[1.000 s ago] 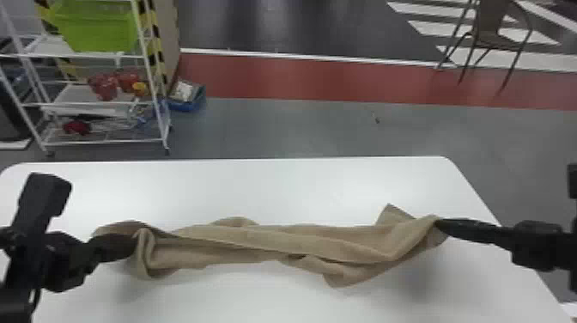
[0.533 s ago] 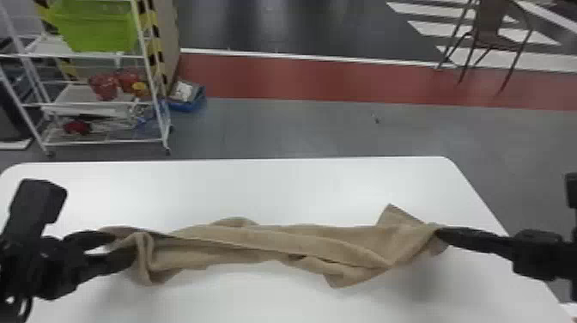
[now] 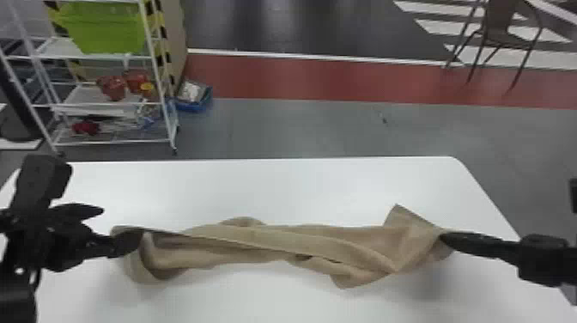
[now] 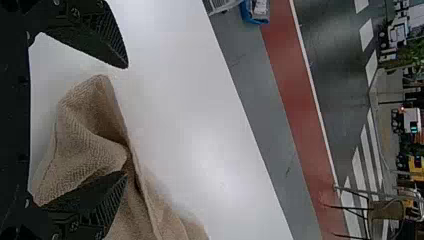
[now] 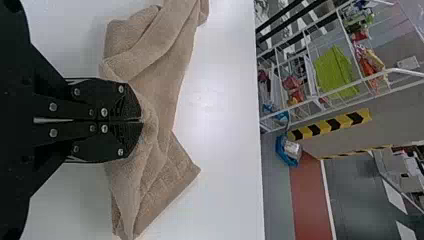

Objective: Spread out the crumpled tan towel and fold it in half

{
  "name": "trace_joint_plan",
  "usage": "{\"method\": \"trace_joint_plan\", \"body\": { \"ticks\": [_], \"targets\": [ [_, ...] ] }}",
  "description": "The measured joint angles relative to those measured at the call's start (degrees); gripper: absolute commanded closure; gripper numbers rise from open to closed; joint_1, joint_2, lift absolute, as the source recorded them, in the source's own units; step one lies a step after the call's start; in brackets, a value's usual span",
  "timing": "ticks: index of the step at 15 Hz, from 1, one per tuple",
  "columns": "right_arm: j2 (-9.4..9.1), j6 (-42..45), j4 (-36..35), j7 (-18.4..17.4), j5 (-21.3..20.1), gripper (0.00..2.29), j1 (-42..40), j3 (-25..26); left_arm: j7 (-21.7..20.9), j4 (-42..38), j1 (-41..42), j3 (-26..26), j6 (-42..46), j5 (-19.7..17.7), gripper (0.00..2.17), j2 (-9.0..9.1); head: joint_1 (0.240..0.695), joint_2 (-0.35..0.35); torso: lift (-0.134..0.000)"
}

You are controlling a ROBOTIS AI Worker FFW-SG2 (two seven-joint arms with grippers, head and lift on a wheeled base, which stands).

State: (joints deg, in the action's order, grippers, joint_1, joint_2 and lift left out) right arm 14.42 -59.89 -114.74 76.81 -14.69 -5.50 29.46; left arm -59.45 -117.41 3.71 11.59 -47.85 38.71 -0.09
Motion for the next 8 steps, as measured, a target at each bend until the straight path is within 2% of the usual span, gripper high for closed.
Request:
{"method": "trace_joint_plan", "body": {
  "ticks": [2, 5, 8],
  "targets": [
    [-0.01, 0.3, 0.1, 0.0, 0.0, 2.18, 0.0, 0.0, -1.4, 0.9, -1.4, -0.5, 1.5, 1.4, 0.2, 0.0, 0.695, -0.117, -0.121],
    [-0.09, 0.4, 0.3, -0.1, 0.0, 2.18, -0.1, 0.1, -3.9, 5.2, -3.7, -2.6, 5.6, 6.1, 0.21, 0.0, 0.695, -0.136, -0.121],
    [-0.1, 0.5, 0.3, -0.1, 0.0, 2.18, -0.1, 0.4, -6.2, 9.6, -5.5, -3.2, 8.7, 8.5, 0.21, 0.0, 0.695, -0.148, -0.121]
  ]
}}
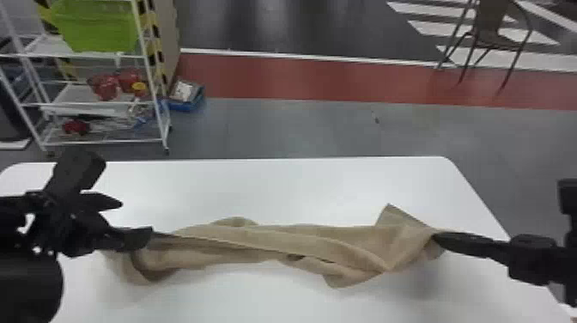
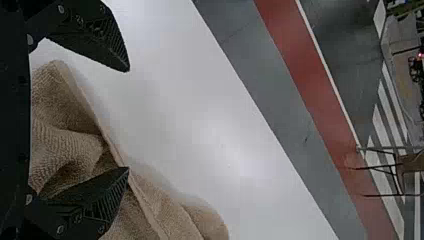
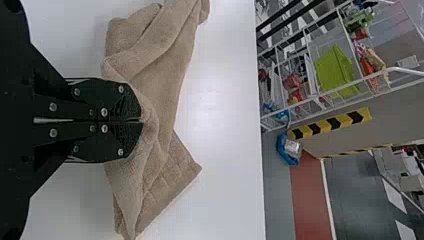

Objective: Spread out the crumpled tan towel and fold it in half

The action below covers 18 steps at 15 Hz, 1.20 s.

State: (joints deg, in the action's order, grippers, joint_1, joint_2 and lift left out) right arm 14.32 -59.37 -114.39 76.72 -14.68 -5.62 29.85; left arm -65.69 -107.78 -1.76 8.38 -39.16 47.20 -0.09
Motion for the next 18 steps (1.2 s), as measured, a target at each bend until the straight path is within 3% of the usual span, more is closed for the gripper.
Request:
{"method": "trace_joint_plan", "body": {
  "ticks": [6, 9, 10, 12, 14, 15, 16, 18],
  "targets": [
    [0.01, 0.7, 0.4, -0.1, 0.1, 2.18, 0.1, 0.2, -3.3, 2.5, -1.3, 0.3, 0.7, 2.7, 0.27, -0.54, 0.695, -0.149, -0.121],
    [0.08, 0.7, 0.6, -0.1, 0.1, 2.18, 0.3, 0.2, -4.2, 4.4, -2.3, 0.4, 0.7, 3.3, 0.6, -0.88, 0.695, -0.144, -0.121],
    [0.08, 0.7, 0.6, -0.1, 0.2, 2.18, 0.3, 0.2, -4.4, 5.2, -2.7, 0.4, 0.9, 3.4, 0.62, -0.98, 0.695, -0.143, -0.121],
    [0.08, 0.7, 0.7, -0.2, 0.1, 2.18, 0.4, 0.2, -4.6, 6.3, -3.1, 0.3, 1.5, 3.4, 1.01, -1.01, 0.695, -0.145, -0.121],
    [0.14, 0.7, 0.7, -0.2, 0.1, 2.18, 0.5, 0.4, -4.6, 6.4, -3.2, 0.4, 1.8, 3.4, 1.14, -0.96, 0.695, -0.148, -0.121],
    [0.17, 0.7, 0.7, -0.3, 0.1, 2.18, 0.6, 0.5, -4.7, 5.9, -2.9, 0.8, 1.8, 3.4, 1.74, -0.87, 0.695, -0.147, -0.121],
    [0.17, 0.7, 0.8, -0.3, 0.2, 2.18, 0.8, 0.6, -4.9, 4.7, -2.5, 1.4, 1.6, 3.3, 1.88, -0.74, 0.695, -0.146, -0.121],
    [0.18, 0.8, 0.8, -0.2, 0.5, 2.18, 1.3, 1.1, -5.0, 2.2, -2.0, 2.7, 0.2, 3.2, 1.88, -0.39, 0.695, -0.135, -0.121]
  ]
}}
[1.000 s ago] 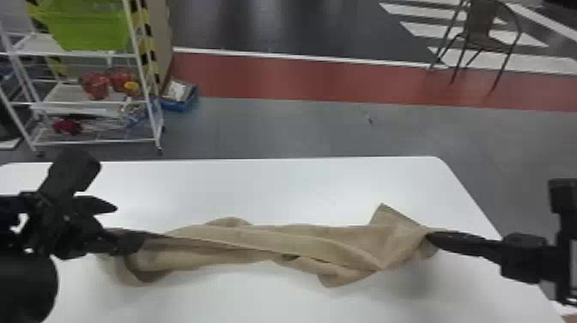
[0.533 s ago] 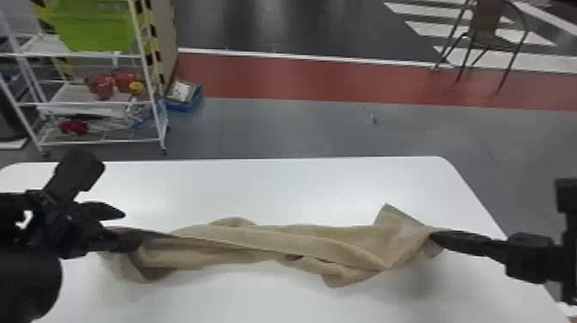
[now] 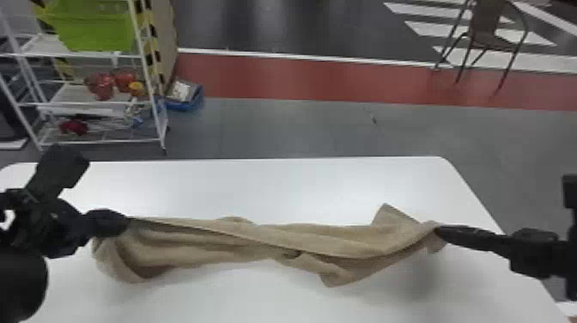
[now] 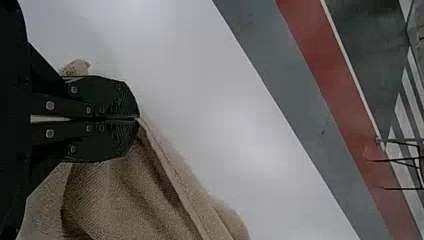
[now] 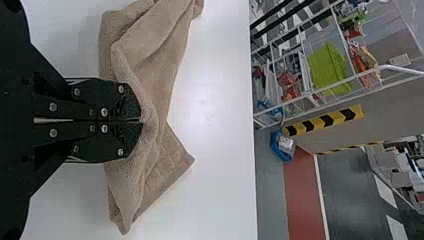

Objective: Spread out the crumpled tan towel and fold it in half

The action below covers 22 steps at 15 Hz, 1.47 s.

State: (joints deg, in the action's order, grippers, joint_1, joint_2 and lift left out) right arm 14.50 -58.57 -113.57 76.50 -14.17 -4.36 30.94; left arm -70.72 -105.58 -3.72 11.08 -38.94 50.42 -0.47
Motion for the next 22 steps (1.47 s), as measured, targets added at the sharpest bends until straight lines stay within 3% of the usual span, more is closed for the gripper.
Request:
{"method": "trace_joint_plan", "body": {
  "ticks": [8, 12, 16, 19, 22],
  "targets": [
    [0.16, -3.1, -1.3, -0.5, 2.9, 2.18, 7.0, 4.5, -0.2, -17.3, 2.6, 6.9, -8.5, -4.9, 1.88, 0.48, 0.695, -0.104, -0.121],
    [0.04, -5.7, -1.0, -6.1, 3.2, 2.18, 13.0, 2.1, 4.1, -19.9, 0.0, 5.6, -10.5, -5.9, 1.88, 0.47, 0.695, -0.09, -0.121],
    [-0.07, -5.7, 3.4, -10.6, 2.0, 2.18, 19.3, -2.8, 11.3, -11.7, -6.5, 0.9, -10.6, -7.6, 1.88, 0.47, 0.635, -0.091, -0.121],
    [0.21, -5.7, 7.2, -13.7, 1.6, 2.18, 24.7, -5.4, 13.8, -3.2, -13.6, -1.3, -10.6, -9.4, 1.88, 0.47, 0.596, -0.097, -0.121],
    [0.35, -5.7, 11.9, -16.5, 0.8, 2.18, 31.2, -8.3, 15.9, 3.7, -20.9, -3.8, -10.9, -9.6, 1.88, 0.47, 0.526, -0.106, -0.121]
  ]
}}
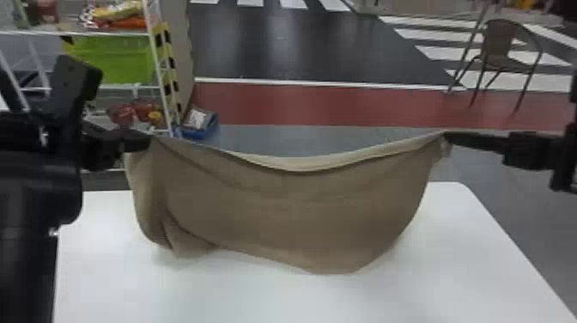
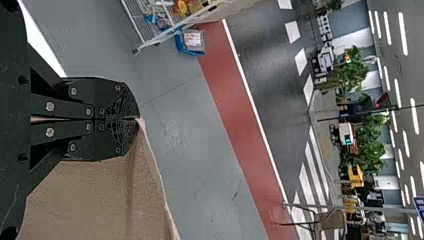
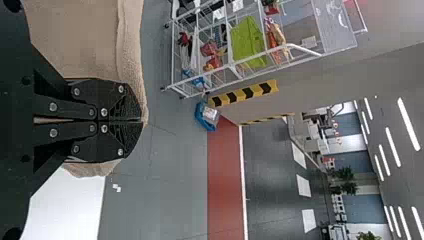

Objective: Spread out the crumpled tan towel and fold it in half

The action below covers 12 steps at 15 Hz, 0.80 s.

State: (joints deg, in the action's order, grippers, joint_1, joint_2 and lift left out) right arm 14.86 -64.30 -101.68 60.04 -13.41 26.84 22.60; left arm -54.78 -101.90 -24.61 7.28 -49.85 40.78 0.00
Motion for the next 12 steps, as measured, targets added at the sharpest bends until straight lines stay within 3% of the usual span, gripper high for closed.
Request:
{"method": "trace_joint_plan", "body": {
  "ticks": [4, 8, 9, 12],
  "targets": [
    [0.06, 0.3, 5.6, -4.5, -0.9, 2.18, 8.3, -3.3, 2.1, 4.9, -7.9, -0.9, -0.5, -0.1, 1.88, 0.0, 0.44, -0.101, -0.121],
    [0.8, -2.6, 5.4, -4.6, -0.1, 2.18, 12.3, -2.6, -0.1, 2.3, -11.1, 2.3, -2.6, -0.1, 1.88, 0.0, 0.373, -0.09, -0.121],
    [1.45, -4.5, 3.2, -4.1, 1.0, 2.18, 10.5, -2.1, -1.4, -1.1, -9.0, 3.4, -3.1, -0.2, 1.88, 0.0, 0.37, -0.088, -0.121],
    [3.48, -5.0, -6.1, -1.9, 5.0, 2.18, -3.1, 0.4, -3.9, -14.0, 3.7, 7.0, -2.9, -2.5, 1.88, 0.0, 0.466, -0.08, -0.121]
  ]
}}
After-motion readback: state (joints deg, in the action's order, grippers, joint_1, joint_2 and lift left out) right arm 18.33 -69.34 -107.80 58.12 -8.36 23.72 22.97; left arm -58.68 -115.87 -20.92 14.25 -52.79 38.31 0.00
